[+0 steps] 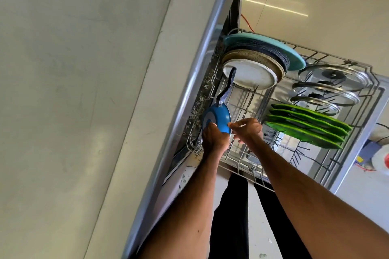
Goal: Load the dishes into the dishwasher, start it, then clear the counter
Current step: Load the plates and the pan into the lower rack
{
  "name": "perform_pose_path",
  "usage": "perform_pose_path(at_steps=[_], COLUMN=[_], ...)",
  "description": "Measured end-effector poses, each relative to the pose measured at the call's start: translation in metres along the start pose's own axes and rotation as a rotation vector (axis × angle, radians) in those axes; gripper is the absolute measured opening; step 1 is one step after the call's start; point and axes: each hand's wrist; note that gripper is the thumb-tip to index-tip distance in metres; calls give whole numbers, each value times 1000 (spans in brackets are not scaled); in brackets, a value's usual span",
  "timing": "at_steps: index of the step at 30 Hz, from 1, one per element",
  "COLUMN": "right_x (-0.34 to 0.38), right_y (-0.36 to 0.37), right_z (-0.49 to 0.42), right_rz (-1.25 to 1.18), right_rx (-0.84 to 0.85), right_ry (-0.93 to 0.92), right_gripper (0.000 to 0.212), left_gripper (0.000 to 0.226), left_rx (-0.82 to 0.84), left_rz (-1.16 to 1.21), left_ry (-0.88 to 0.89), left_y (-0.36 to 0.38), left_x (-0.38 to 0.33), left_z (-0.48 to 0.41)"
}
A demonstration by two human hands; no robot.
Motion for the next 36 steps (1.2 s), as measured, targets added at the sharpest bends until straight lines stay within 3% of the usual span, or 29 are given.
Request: perform_pose_path(at_steps=[11, 18, 28, 36], right_x=[-12, -20, -30, -81], right_y=[-54, -94, -198, -269], right_z=[33, 55, 123, 115], right_rz=[-180, -302, -436, -474], right_rx=[46, 45, 20, 70], right_ry=[15, 104, 160, 260], right_gripper=[27, 24, 21, 18], left_gripper=[38, 28, 29, 24], left_rx=[-77, -85, 40, 141], left_rz=[-10, 16, 23, 102], left_ry=[40, 202, 312, 339], left_y=[-25, -49, -77, -42], left_x=[-10, -37, -69, -100], left_z=[29, 67, 140, 191])
Point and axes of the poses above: each hand's wrist, its own z-axis away from the middle knuckle, its own y-axis out of the palm, x = y × z, and after that the axes turned 15 degrees about -x, right-handed
